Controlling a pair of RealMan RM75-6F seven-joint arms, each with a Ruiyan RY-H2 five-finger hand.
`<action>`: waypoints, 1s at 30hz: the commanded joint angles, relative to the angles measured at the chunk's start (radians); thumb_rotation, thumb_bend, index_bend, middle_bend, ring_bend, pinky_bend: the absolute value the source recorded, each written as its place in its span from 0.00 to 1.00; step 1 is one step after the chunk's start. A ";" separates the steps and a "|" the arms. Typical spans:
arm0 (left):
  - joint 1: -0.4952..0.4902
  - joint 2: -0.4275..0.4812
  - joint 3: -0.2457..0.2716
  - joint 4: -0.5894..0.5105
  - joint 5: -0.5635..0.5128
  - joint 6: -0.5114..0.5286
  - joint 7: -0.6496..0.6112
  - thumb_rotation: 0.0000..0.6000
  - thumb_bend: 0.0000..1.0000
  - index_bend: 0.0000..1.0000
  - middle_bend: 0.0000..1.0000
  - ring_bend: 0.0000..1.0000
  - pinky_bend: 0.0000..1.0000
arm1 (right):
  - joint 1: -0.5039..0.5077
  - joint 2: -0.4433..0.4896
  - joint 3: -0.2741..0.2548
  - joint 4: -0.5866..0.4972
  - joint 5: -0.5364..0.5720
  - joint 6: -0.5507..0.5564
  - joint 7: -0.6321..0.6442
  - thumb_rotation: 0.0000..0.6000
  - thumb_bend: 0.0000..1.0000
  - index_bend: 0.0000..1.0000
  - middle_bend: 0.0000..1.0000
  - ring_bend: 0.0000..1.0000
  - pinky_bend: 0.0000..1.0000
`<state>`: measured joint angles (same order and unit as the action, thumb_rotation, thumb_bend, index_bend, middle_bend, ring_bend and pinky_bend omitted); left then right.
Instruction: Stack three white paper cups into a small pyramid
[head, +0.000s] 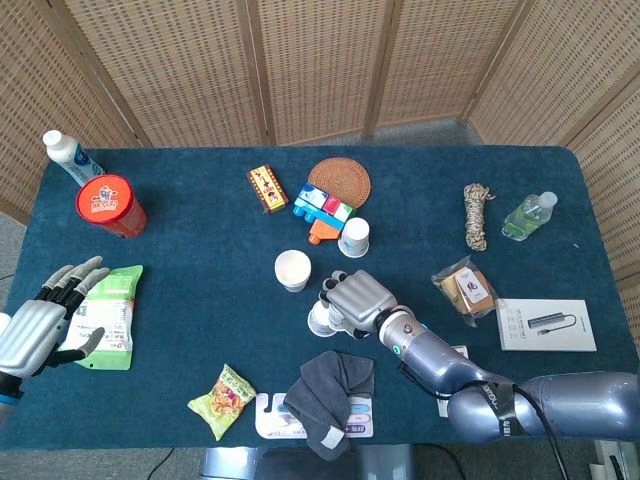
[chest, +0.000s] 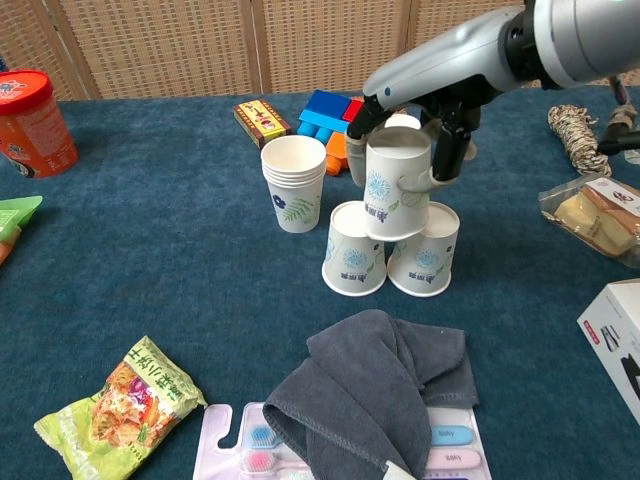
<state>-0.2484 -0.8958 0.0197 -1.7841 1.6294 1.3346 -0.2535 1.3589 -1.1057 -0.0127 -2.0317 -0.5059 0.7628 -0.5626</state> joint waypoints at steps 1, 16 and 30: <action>0.000 -0.001 0.000 0.001 -0.001 0.000 -0.001 1.00 0.47 0.00 0.00 0.00 0.05 | 0.005 0.000 -0.004 0.003 0.005 -0.001 0.000 1.00 0.53 0.34 0.21 0.13 0.67; -0.001 -0.004 0.000 0.003 0.002 0.003 -0.004 1.00 0.47 0.00 0.00 0.00 0.05 | 0.023 0.019 -0.027 -0.008 0.019 -0.009 0.003 1.00 0.50 0.18 0.16 0.07 0.52; -0.001 -0.002 -0.002 0.000 0.008 0.012 -0.001 1.00 0.47 0.00 0.00 0.00 0.04 | 0.043 0.048 -0.047 -0.021 0.032 -0.024 0.004 1.00 0.49 0.10 0.12 0.02 0.38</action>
<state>-0.2499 -0.8981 0.0172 -1.7838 1.6369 1.3464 -0.2548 1.4009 -1.0582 -0.0589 -2.0528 -0.4744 0.7387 -0.5576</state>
